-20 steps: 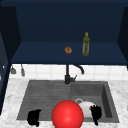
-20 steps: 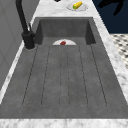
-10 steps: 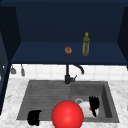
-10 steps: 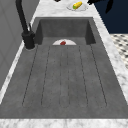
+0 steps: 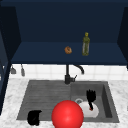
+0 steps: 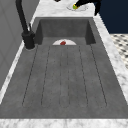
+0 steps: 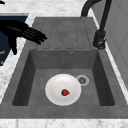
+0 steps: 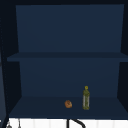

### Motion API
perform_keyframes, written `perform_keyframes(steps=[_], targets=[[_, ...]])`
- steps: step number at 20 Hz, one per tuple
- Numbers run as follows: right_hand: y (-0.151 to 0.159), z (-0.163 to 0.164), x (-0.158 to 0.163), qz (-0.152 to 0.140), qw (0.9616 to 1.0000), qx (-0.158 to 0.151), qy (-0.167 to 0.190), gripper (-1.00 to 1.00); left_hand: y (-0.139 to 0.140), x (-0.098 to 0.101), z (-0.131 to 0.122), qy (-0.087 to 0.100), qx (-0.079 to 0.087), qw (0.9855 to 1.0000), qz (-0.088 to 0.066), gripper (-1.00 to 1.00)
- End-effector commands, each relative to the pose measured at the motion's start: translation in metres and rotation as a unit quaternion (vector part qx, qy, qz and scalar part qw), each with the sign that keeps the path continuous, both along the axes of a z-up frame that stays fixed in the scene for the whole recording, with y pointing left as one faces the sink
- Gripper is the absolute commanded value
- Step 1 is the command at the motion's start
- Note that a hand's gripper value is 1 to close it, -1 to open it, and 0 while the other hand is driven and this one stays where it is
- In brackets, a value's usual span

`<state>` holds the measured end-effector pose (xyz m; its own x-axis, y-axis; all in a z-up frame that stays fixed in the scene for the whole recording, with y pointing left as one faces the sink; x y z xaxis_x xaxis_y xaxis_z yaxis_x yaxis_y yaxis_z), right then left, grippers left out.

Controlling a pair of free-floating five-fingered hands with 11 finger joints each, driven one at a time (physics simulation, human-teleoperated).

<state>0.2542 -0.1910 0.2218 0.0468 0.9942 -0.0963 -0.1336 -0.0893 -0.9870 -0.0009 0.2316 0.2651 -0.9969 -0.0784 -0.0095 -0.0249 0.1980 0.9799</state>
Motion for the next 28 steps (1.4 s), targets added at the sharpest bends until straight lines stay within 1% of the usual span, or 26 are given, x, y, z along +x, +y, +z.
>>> perform_keyframes(steps=[1,5,7,20,22,25,28], targets=[[0.005,0.005,0.031,-0.006,0.9998,-0.007,-0.018,-1.0,0.0,0.0,0.0,0.0,0.0,1.0,0.0,0.0],[0.01,0.003,0.063,0.0,1.0,0.004,-0.009,-1.0,0.0,0.0,0.0,0.0,0.0,1.0,0.0,0.0],[0.016,0.003,0.08,0.0,1.0,0.001,-0.006,-1.0,0.0,0.0,0.0,0.0,0.0,1.0,0.0,0.0],[0.059,-0.029,0.188,0.0,1.0,-0.005,-0.001,-1.0,0.0,0.0,0.0,0.0,0.0,1.0,0.0,0.0],[0.06,-0.024,0.205,0.006,1.0,0.0,0.006,-1.0,0.0,0.0,0.0,-0.001,0.0,1.0,0.0,0.0],[0.059,-0.02,0.219,0.037,0.9993,0.007,0.003,-1.0,0.0,0.0,0.0,-0.001,0.0,1.0,0.0,0.0],[0.061,-0.016,0.234,0.058,0.9983,0.009,0.001,-1.0,0.0,0.0,0.0,-0.001,0.0,1.0,0.0,0.0]])
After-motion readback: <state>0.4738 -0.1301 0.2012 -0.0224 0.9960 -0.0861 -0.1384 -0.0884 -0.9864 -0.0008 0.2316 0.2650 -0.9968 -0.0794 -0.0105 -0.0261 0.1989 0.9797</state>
